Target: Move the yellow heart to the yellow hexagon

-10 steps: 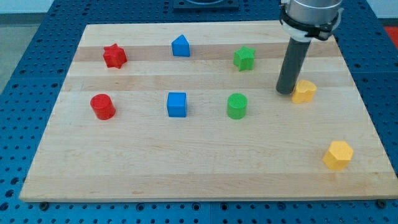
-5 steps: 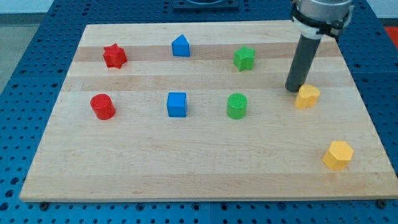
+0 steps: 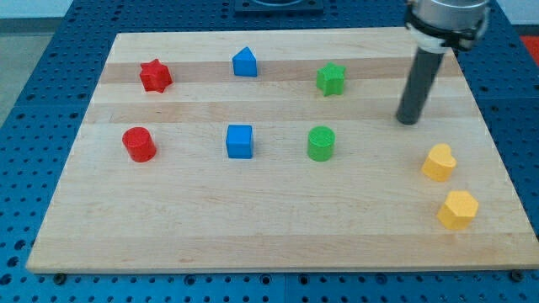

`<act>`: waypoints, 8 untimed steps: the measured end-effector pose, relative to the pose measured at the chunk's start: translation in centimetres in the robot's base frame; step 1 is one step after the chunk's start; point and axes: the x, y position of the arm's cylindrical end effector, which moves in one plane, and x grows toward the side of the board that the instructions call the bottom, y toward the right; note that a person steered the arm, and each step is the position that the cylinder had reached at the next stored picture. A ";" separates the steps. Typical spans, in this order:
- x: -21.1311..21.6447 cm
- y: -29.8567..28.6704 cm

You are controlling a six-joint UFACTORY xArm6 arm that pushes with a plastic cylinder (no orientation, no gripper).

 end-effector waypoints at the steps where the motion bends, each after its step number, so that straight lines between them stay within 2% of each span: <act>1: 0.6 1.2; 2: 1.0 1.2; 3: 3.9 1.2; 8: 8.9 1.2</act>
